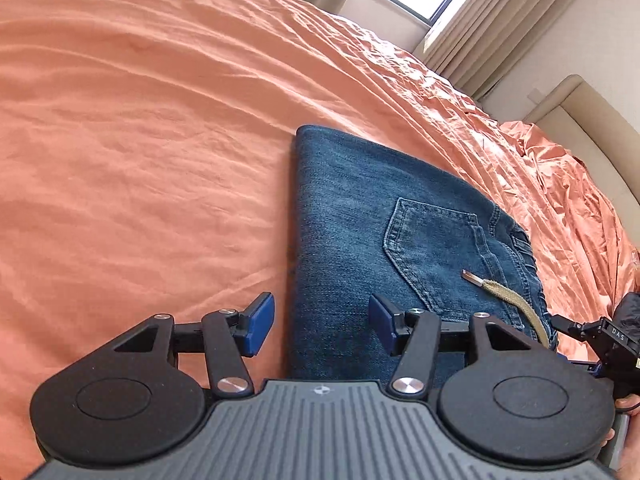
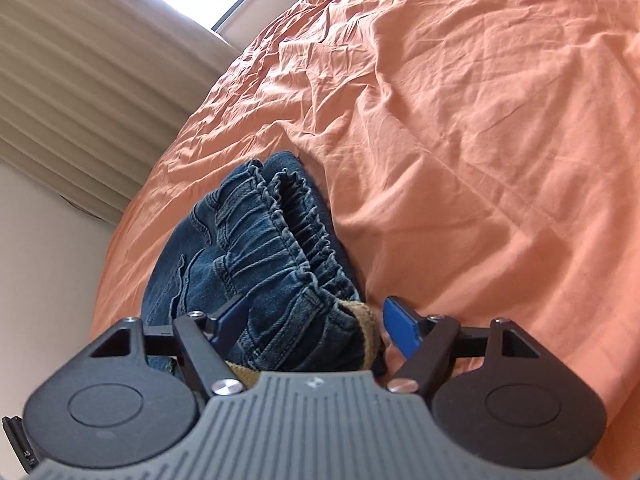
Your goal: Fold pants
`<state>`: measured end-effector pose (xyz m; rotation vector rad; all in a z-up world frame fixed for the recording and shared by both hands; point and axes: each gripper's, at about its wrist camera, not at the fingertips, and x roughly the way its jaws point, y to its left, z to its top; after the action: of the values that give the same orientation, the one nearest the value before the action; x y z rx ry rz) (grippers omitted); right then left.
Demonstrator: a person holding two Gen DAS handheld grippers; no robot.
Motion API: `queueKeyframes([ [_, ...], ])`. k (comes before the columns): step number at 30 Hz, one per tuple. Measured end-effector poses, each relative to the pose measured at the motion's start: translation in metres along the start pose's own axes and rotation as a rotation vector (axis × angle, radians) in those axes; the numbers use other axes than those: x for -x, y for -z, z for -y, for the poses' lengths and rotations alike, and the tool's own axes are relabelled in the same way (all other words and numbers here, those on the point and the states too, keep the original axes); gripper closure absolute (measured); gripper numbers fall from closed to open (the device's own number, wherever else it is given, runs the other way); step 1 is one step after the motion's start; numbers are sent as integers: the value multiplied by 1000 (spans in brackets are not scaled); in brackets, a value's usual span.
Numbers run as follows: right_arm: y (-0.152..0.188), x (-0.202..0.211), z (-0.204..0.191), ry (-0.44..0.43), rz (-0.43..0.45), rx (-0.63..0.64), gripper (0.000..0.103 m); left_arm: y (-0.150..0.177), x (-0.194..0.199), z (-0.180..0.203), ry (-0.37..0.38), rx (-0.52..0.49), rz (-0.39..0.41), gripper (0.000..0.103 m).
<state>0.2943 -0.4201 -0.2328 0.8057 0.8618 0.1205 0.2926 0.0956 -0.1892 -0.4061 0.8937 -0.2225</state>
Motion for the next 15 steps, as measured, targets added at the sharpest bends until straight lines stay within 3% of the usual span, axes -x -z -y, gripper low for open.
queueKeyframes([
  [15, -8, -35, 6, -70, -25, -64, 36, -18, -33, -9, 129, -32, -48, 36],
])
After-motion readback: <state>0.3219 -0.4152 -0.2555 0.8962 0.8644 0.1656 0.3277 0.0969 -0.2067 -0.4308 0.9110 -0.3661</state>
